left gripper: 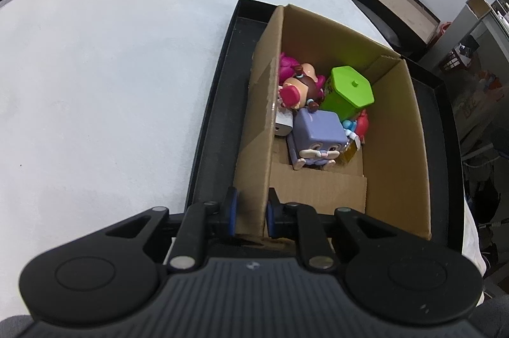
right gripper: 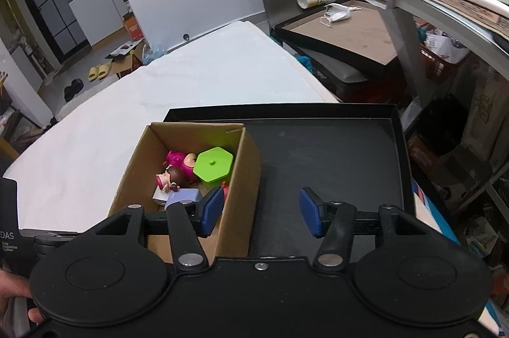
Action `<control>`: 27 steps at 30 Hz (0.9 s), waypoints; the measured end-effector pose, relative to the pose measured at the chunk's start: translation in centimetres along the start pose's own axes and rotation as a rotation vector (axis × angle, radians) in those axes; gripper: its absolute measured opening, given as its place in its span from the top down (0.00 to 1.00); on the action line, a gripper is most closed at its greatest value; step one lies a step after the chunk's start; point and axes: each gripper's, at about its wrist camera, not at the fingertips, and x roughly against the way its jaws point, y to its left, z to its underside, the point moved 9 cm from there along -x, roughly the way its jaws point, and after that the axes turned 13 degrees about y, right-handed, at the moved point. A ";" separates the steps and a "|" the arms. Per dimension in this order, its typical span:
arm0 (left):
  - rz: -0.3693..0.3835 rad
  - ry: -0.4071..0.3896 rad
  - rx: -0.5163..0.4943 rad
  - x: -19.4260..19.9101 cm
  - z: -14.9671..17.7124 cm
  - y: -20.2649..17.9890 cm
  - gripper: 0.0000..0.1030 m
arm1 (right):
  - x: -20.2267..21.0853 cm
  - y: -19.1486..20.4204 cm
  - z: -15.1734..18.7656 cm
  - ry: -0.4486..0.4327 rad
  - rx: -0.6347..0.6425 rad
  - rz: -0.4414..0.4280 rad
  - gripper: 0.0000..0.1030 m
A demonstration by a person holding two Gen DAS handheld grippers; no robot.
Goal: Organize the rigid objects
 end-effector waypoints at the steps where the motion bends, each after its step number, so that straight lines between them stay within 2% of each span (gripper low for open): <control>1: -0.003 0.001 -0.006 0.1 0.0 -0.1 0.84 | 0.2 -0.3 0.2 -0.002 -0.009 -0.003 0.47; 6: -0.037 -0.021 -0.008 1.5 -0.1 0.0 0.84 | 1.2 -1.4 1.0 -0.015 -0.047 -0.027 0.47; 13: -0.024 -0.074 -0.022 4.8 0.6 -1.0 0.83 | 2.8 -1.7 3.0 -0.018 -0.084 -0.058 0.45; 19: -0.012 -0.117 -0.051 7.7 1.8 -2.6 0.82 | 4.8 -1.8 4.4 -0.048 -0.102 -0.060 0.31; 23: 0.004 -0.130 -0.072 9.3 2.9 -3.8 0.81 | 6.7 -2.1 5.1 -0.079 -0.127 -0.033 0.16; 26: 0.017 -0.148 -0.085 10.7 3.9 -4.5 0.69 | 8.0 -2.2 5.6 -0.097 -0.133 -0.022 0.07; 27: 0.017 -0.157 -0.087 11.2 4.2 -4.7 0.59 | 8.5 -2.2 5.7 -0.105 -0.132 -0.016 0.06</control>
